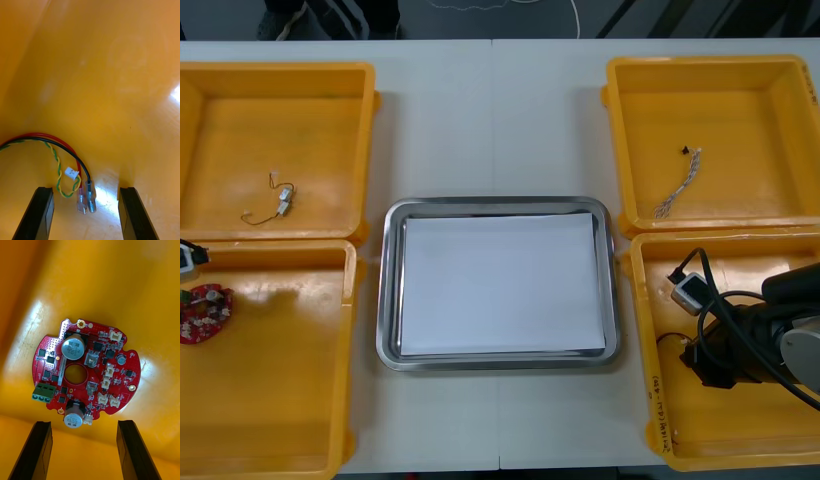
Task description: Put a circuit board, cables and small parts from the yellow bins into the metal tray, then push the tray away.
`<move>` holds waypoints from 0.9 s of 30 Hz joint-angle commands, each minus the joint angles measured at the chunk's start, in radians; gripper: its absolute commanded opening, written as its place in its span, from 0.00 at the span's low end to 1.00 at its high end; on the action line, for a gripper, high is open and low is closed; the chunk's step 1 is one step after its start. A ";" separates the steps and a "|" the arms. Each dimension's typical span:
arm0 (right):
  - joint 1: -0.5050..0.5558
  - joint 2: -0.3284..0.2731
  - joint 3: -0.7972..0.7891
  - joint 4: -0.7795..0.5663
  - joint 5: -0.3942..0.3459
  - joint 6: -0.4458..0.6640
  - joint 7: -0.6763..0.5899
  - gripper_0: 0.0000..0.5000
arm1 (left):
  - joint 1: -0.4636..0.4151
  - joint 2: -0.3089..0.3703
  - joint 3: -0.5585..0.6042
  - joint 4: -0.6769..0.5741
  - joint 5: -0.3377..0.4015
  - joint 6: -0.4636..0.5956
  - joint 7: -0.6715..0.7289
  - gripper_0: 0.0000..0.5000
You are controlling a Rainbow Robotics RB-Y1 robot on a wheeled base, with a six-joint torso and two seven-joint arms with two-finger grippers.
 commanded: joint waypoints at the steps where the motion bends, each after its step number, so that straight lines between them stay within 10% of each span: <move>1: 0.022 -0.037 0.011 0.006 -0.015 -0.016 -0.034 1.00 | 0.028 -0.006 -0.009 0.019 -0.016 -0.033 -0.010 1.00; 5: 0.022 -0.039 0.011 0.010 -0.021 -0.019 -0.039 1.00 | 0.028 -0.006 -0.009 0.023 -0.021 -0.036 -0.010 1.00; 10: 0.025 -0.040 0.012 0.010 -0.027 -0.019 -0.048 0.46 | 0.028 -0.009 -0.021 0.030 -0.027 -0.050 -0.010 1.00; 17: 0.036 -0.048 0.011 0.010 -0.032 -0.033 -0.060 0.04 | 0.026 -0.009 -0.044 0.054 -0.028 -0.082 -0.010 1.00; 27: 0.039 -0.062 -0.005 0.010 -0.041 -0.032 -0.065 0.00 | 0.028 -0.011 -0.058 0.066 -0.034 -0.094 -0.010 1.00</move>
